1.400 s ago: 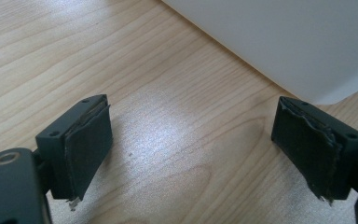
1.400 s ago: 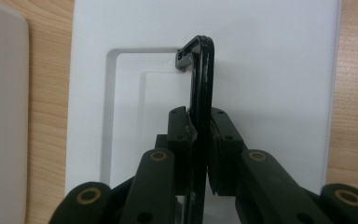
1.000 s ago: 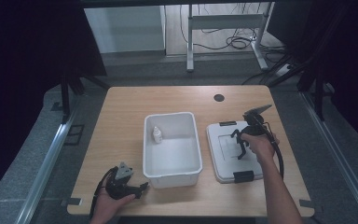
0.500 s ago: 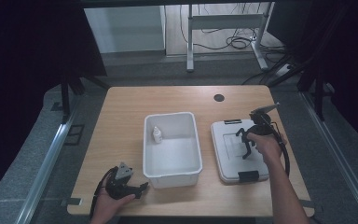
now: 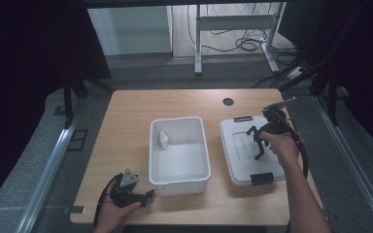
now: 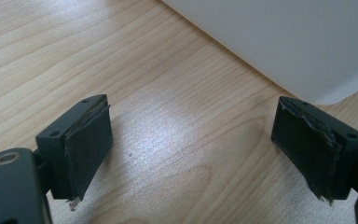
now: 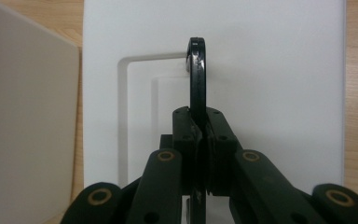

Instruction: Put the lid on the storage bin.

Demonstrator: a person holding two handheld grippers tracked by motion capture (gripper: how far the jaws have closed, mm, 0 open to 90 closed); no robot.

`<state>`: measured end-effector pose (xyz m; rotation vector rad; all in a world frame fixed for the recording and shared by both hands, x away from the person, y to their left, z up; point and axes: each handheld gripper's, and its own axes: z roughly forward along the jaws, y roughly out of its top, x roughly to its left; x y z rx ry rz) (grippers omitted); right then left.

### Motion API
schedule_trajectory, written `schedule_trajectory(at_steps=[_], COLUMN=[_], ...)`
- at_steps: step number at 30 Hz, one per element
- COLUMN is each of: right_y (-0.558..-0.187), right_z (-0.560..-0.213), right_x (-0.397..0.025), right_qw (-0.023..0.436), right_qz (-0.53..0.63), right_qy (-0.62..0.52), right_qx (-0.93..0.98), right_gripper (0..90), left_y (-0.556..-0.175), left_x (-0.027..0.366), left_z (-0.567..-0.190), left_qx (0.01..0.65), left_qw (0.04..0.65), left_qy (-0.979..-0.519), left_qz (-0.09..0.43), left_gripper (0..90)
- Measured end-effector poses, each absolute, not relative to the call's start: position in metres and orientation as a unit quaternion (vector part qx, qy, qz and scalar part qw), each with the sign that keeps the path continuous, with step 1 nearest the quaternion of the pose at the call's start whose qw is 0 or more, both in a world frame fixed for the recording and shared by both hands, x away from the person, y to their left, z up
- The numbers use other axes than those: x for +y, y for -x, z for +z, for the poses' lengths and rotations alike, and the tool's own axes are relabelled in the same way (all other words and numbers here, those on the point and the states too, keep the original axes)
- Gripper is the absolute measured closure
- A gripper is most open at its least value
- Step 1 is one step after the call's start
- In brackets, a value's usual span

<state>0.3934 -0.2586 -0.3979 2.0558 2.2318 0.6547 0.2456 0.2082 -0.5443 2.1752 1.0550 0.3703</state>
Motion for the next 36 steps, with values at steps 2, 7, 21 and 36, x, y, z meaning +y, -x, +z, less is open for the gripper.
schedule_trajectory(at_steps=[2, 7, 21, 36], right_y=[-0.392, -0.388, -0.386, -0.375], right_z=[-0.39, -0.37, -0.331, -0.294], right_x=[-0.258, -0.253, -0.218, -0.194], right_qw=[0.022, 0.029, 0.038, 0.051], right_qz=[0.212, 0.217, 0.222, 0.225], right_qy=[-0.662, -0.66, -0.646, -0.649], right_qx=[0.719, 0.719, 0.729, 0.725], right_gripper=[85.4, 85.4, 85.4, 85.4], left_y=[-0.246, -0.246, -0.246, -0.246], left_x=[0.208, 0.208, 0.208, 0.208], left_z=[-0.544, -0.544, -0.544, -0.544], left_qx=[0.407, 0.406, 0.405, 0.405], left_qw=[0.342, 0.342, 0.341, 0.339], left_qy=[-0.835, -0.836, -0.836, -0.837], left_qz=[0.142, 0.143, 0.142, 0.142], left_gripper=[12.2, 12.2, 12.2, 12.2])
